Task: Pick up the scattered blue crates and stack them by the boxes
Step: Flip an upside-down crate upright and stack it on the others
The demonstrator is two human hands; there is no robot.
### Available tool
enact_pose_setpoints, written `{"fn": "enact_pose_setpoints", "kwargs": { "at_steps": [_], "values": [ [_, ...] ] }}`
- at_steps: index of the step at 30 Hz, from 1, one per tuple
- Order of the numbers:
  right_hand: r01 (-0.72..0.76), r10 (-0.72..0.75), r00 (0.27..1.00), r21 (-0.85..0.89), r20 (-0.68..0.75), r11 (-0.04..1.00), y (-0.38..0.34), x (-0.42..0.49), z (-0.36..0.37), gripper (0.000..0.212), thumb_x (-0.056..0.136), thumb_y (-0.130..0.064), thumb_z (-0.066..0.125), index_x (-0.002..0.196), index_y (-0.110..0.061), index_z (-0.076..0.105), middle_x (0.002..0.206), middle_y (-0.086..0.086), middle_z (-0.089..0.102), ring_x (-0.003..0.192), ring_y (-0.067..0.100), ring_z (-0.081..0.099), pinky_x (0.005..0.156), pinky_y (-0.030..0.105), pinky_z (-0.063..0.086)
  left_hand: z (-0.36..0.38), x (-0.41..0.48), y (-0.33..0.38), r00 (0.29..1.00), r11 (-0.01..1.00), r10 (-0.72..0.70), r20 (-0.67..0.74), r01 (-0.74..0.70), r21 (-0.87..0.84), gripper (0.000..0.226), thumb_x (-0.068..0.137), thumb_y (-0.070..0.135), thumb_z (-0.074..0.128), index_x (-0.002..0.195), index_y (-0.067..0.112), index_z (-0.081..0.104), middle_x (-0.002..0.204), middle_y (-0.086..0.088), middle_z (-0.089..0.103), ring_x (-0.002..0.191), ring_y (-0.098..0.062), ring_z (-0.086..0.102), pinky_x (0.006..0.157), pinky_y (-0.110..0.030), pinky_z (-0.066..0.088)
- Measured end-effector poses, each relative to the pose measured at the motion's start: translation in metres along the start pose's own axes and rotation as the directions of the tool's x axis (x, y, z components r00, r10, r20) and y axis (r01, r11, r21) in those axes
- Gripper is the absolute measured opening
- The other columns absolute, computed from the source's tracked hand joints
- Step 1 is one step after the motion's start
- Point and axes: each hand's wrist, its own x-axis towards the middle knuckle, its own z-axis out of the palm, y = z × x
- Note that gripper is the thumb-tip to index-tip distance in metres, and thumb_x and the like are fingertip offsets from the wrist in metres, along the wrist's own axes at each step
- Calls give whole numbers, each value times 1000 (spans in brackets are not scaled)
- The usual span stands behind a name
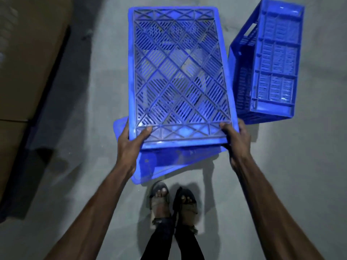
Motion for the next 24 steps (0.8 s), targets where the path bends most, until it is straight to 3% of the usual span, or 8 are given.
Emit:
{"fn": "enact_pose_setpoints", "kwargs": {
  "at_steps": [3,6,8,12,18,20,22,24],
  "values": [
    [-46,46,999,-39,-7,998,21,-34,-17,15,83,-13,74,83,-23,63,72,-5,59,69,14,56,68,35,46,-15,-47,-18,999,998,-33,-3,33,47,60,80,29,84,135,18,64,127,-7,72,122,-33,65,105,-47,52],
    [-59,61,998,-73,19,996,43,-56,-34,15,79,-17,74,80,-15,60,75,7,55,71,22,54,68,39,45,-27,-84,-41,997,991,-65,-41,70,118,54,85,24,82,135,15,64,125,-10,72,119,-33,66,104,-53,52],
    [-43,46,998,-79,42,996,58,-65,-44,15,79,-16,73,82,-11,60,79,11,54,73,23,54,69,40,45,-33,-102,-54,997,985,-75,-19,77,151,51,88,21,80,136,17,63,125,-5,73,116,-25,69,104,-50,53],
    [-32,42,994,-96,97,995,81,-72,-65,15,83,-2,69,87,-16,65,81,3,60,74,19,57,71,33,47,-44,-128,-91,988,969,-132,73,113,222,59,90,30,79,144,29,56,134,2,69,124,-20,64,108,-47,50],
    [-78,109,985,-222,132,972,103,-65,-90,27,72,-12,71,97,-22,70,88,6,65,77,23,61,70,39,51,-33,-153,-121,960,934,-276,34,260,246,56,94,30,73,146,24,54,133,4,69,120,-11,65,108,-44,50],
    [-93,133,984,-289,121,953,102,-62,-92,32,68,-17,71,99,-28,70,89,5,67,76,22,62,69,42,54,-27,-149,-122,952,924,-305,-10,298,240,64,90,47,74,146,24,53,139,3,65,125,-14,62,110,-47,49],
    [-74,113,990,-369,86,926,99,-62,-90,42,68,-23,70,109,-32,68,98,-4,71,84,20,66,78,46,58,-21,-138,-114,941,902,-307,-139,335,274,77,86,61,73,150,25,49,148,2,56,134,-18,55,114,-47,44],
    [-46,47,999,-427,-9,903,98,-71,-83,56,74,-27,70,128,-35,60,123,-13,67,110,17,64,94,43,54,-14,-119,-91,948,887,-130,-290,242,393,75,91,52,71,153,21,44,151,-2,53,138,-22,50,115,-44,41]
  ]
}}
